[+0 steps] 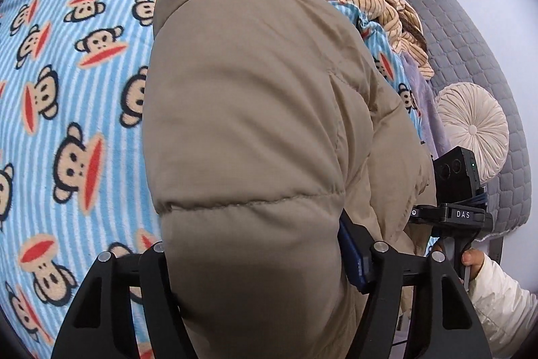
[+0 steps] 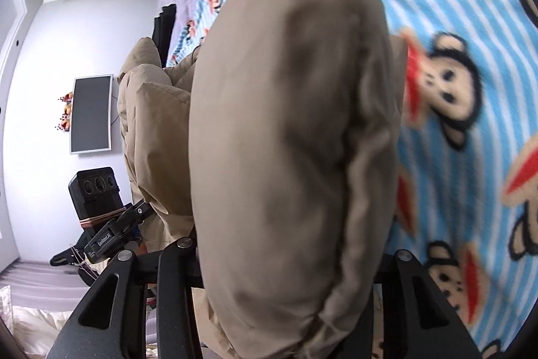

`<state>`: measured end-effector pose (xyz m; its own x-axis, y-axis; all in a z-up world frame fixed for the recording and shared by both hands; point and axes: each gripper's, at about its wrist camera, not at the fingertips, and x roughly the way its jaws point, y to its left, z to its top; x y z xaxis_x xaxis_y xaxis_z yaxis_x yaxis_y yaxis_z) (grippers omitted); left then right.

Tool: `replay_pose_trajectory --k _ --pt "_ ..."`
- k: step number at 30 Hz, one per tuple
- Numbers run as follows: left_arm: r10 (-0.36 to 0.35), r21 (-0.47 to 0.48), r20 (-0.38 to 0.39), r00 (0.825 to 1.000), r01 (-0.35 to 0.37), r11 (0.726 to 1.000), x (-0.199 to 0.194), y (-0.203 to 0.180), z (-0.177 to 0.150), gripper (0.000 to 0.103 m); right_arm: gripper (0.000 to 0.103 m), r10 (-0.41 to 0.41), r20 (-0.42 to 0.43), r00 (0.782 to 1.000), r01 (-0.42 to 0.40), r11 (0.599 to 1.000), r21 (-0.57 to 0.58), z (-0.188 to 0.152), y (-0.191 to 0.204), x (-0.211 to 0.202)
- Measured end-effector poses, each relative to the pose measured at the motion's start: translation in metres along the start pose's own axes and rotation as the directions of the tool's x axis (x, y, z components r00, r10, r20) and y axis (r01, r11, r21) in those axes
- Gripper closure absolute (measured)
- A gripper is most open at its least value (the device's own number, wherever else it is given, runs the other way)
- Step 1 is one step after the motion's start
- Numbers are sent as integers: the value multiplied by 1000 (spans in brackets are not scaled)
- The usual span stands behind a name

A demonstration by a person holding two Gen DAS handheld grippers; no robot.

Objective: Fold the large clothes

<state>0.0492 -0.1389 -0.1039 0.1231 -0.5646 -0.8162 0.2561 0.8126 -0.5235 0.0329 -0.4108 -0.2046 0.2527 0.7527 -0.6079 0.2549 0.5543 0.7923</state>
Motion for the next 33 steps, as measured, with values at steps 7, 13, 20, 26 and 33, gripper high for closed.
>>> replay_pose_trajectory --k 7,13,20,26,33 --pt "43 -26 38 998 -42 999 -56 95 35 33 57 9 10 1000 -8 998 -62 26 74 74" --pt "113 -67 58 992 -110 992 -83 190 64 32 56 17 9 1000 -16 996 -89 37 131 159" --pt "142 -143 54 988 -133 981 -71 265 67 22 53 -35 5 999 35 996 -78 63 163 240" --pt "247 -88 133 960 -237 968 -106 248 62 22 45 -241 30 970 243 964 -112 52 178 221" --pt "331 -98 213 919 -317 943 -120 252 100 22 73 -298 279 913 359 911 -204 25 227 155"
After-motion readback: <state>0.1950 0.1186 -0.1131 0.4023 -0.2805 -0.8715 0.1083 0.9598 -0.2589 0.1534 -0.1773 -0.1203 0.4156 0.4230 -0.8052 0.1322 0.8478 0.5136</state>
